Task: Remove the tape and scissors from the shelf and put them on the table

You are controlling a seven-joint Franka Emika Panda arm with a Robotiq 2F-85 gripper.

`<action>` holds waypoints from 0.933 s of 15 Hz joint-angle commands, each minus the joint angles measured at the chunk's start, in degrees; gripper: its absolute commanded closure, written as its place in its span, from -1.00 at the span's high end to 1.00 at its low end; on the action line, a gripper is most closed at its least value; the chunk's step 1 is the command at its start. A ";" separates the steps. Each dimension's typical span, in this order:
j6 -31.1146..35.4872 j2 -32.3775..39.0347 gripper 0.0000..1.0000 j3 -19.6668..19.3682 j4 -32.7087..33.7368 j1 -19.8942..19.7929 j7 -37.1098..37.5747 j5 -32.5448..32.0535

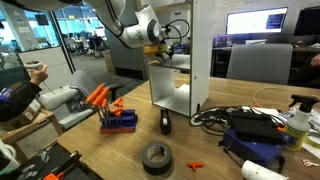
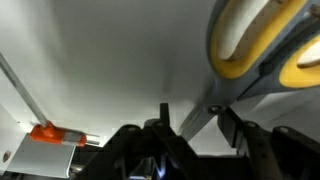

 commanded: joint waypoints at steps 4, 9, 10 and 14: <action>-0.82 1.17 -0.78 -0.28 2.29 0.13 -1.03 1.67; 0.06 0.14 -0.72 -0.62 0.07 -0.36 -0.62 1.89; 0.28 -0.17 -0.72 -0.77 -0.46 -0.47 -0.48 1.92; 1.87 -2.43 -0.72 -1.45 -4.24 -1.49 0.08 2.18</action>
